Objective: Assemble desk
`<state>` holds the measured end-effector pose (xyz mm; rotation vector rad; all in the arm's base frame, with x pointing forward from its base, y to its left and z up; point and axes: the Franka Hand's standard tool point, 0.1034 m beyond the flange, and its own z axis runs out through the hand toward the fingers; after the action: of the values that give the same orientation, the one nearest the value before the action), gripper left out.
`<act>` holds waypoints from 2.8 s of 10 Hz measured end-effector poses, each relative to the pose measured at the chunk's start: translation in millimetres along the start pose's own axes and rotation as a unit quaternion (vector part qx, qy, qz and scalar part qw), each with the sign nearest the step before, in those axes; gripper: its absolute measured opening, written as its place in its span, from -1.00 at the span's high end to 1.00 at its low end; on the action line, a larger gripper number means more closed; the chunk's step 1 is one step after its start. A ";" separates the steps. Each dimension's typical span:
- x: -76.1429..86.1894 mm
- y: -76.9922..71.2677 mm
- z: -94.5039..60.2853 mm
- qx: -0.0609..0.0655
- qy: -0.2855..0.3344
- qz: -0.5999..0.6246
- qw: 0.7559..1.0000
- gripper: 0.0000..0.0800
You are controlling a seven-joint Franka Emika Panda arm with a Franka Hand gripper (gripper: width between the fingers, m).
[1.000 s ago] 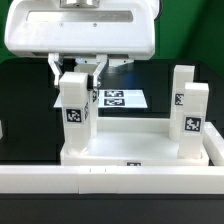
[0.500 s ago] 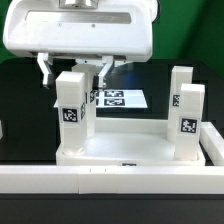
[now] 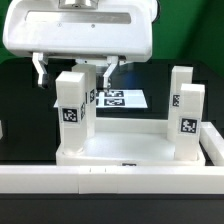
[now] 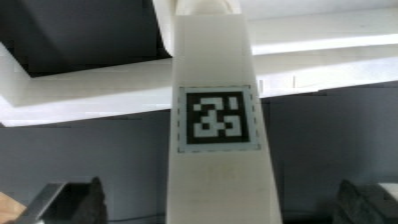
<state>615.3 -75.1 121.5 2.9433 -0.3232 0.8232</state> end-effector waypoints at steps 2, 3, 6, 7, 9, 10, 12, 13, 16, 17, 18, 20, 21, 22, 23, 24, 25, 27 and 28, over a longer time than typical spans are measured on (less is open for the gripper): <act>0.2 0.1 -0.1 0.000 0.000 0.000 1.000 -0.62; 2.9 -1.7 -4.2 0.017 -0.024 0.006 1.000 -0.62; 11.3 1.6 -12.6 0.064 -0.103 0.024 0.992 -0.62; 8.5 -0.7 -11.3 0.075 -0.147 0.034 0.986 -0.62; 2.9 0.5 -12.2 0.100 -0.282 0.041 0.953 -0.62; 13.9 3.3 -7.4 0.096 -0.270 0.040 0.957 -0.62; 11.5 2.8 -7.7 0.096 -0.271 0.040 0.957 -0.62; 11.5 4.0 -7.5 0.096 -0.271 0.041 0.957 -0.62; 19.9 9.3 7.7 0.046 -0.297 0.052 0.952 -0.62; 18.3 10.6 11.3 0.046 -0.297 0.049 0.953 -0.62; 16.8 11.4 12.0 0.045 -0.298 0.050 0.952 -0.62; 13.2 6.3 14.3 0.046 -0.300 0.050 0.952 -0.62; 13.2 6.7 14.4 0.044 -0.300 0.057 0.951 -0.62; 13.2 6.8 14.4 0.044 -0.300 0.056 0.951 -0.32; 13.2 6.8 14.4 0.044 -0.300 0.057 0.951 0.02; 13.2 6.6 14.4 0.034 -0.301 0.089 0.949 0.02; 13.1 6.6 14.5 0.024 -0.303 0.122 0.945 0.28; 13.0 6.4 14.5 0.005 -0.303 0.181 0.936 0.28; 12.9 5.5 14.7 -0.008 -0.303 0.222 0.927 0.28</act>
Offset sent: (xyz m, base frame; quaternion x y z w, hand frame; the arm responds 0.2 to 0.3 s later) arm 0.0069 -0.0050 0.0291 0.0596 -0.1445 0.0196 0.9875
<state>632.3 -84.6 115.7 3.0688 -1.0468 -0.1130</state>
